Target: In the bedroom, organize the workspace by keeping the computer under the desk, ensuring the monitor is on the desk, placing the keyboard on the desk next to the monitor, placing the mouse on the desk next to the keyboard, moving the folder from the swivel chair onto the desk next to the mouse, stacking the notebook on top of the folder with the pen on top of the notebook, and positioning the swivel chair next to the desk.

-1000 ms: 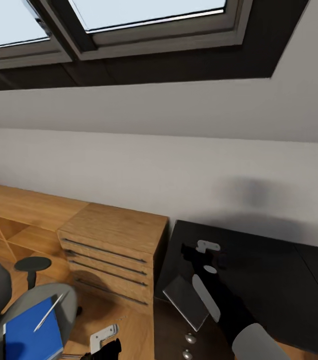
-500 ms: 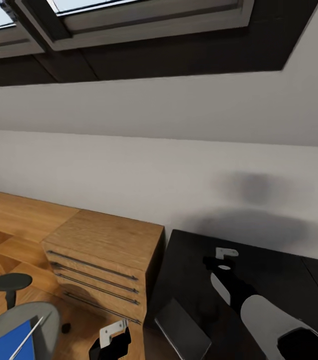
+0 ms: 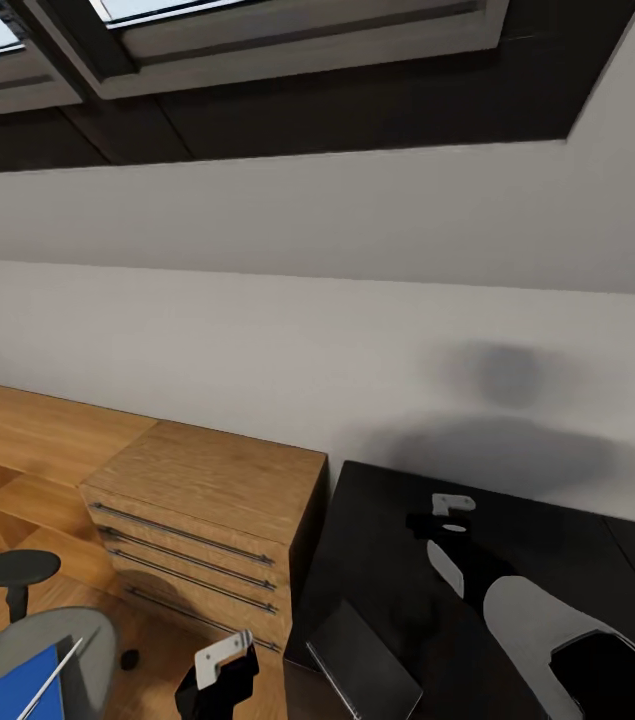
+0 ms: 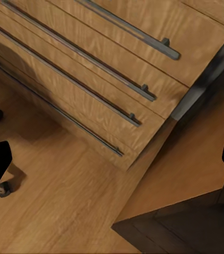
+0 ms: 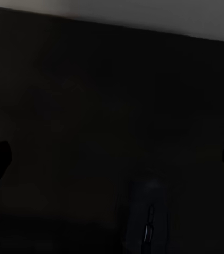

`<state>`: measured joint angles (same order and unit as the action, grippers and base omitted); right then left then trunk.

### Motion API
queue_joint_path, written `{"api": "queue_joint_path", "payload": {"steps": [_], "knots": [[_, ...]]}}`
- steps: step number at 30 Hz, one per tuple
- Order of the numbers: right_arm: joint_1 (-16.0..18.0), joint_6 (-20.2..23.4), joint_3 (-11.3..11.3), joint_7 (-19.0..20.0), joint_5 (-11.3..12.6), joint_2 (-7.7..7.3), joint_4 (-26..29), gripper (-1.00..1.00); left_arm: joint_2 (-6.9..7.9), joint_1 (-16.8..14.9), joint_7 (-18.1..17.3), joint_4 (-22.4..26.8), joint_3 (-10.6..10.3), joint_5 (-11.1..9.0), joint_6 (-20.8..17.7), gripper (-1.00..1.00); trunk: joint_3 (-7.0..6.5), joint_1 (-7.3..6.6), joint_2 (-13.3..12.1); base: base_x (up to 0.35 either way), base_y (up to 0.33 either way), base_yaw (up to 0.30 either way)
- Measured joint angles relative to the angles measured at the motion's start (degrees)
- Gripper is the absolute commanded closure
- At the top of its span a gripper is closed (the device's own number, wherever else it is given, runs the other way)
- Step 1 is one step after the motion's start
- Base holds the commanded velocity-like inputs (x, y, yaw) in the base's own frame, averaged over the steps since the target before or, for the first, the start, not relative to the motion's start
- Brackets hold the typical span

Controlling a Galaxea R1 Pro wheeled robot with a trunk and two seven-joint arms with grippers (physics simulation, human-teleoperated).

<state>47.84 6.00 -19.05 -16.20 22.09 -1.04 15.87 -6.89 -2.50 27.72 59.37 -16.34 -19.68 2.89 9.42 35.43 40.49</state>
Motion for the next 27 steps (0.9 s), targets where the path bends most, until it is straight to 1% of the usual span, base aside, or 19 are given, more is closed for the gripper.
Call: {"api": "queue_joint_path", "payload": {"steps": [1, 2, 5, 6, 10, 14, 15, 18, 20, 27], "knots": [[0.2, 0.4, 0.0, 0.0, 0.1, -0.2, -0.1, -1.0, 0.0, 0.0, 0.0, 0.0, 0.0, 0.0, 0.1, -1.0, 0.0, 0.0, 0.0, 0.0, 0.0, 0.0], [0.6, 1.5, 0.0, 0.1, 0.2, -0.74, -0.4, -1.0, 0.0, 0.0, 0.0, 0.0, 0.0, 0.0, 0.3, -1.0, 0.0, 0.0, 0.0, 0.0, 0.0, 0.0], [0.9, 2.9, 0.0, 0.2, 0.3, -1.08, -0.5, -1.0, 0.0, 0.0, 0.0, 0.0, 0.0, 0.0, 0.4, -1.0, 0.0, 0.0, 0.0, 0.0, 0.0, 0.0], [1.1, 4.3, 0.0, 0.2, 0.4, -1.26, -0.5, -1.0, 0.0, 0.0, 0.0, 0.1, 0.0, 0.0, 0.5, -1.0, 0.0, 0.0, 0.0, 0.0, 0.0, 0.0], [1.3, 6.4, 0.1, 0.2, 0.4, -1.4, -0.5, -1.0, 0.0, 0.0, 0.0, 0.1, 0.0, 0.0, 0.5, -1.0, 0.0, 0.0, 0.0, 0.0, 0.0, 0.0], [1.3, 8.1, 0.1, 0.2, 0.6, -1.44, -0.5, -1.0, 0.0, 0.0, 0.0, 0.1, 0.1, -0.1, 0.5, -1.0, 0.72, 0.87, 1.6, 0.0, 0.0, 0.0], [1.4, 9.1, 0.2, 0.2, 1.9, -1.49, -0.4, -1.0, 0.0, 0.0, 0.0, 0.1, 0.2, -0.1, 0.5, -1.0, 0.9, 1.09, 2.0, 0.0, 0.0, 0.0], [1.4, 9.9, 0.2, 0.2, 3.5, -1.53, -0.4, -1.0, 0.0, 0.0, 0.0, 0.1, 0.2, -0.1, 0.5, -1.0, 1.44, 1.75, 3.2, 0.0, 0.0, 0.0], [1.5, 11.7, 0.2, 0.2, 5.7, -1.6, -0.3, -1.0, 0.0, 0.0, 0.0, 0.1, 0.3, -0.1, 0.5, -1.0, 1.8, 2.19, 4.0, 0.0, 0.0, 0.0], [1.5, 12.5, 0.2, 0.2, 6.5, -1.65, -0.2, -1.0, 0.0, 0.0, 0.0, 0.1, 0.3, -0.1, 0.5, -1.0, 3.06, 3.73, 6.8, 0.0, 0.0, 0.0]]}}
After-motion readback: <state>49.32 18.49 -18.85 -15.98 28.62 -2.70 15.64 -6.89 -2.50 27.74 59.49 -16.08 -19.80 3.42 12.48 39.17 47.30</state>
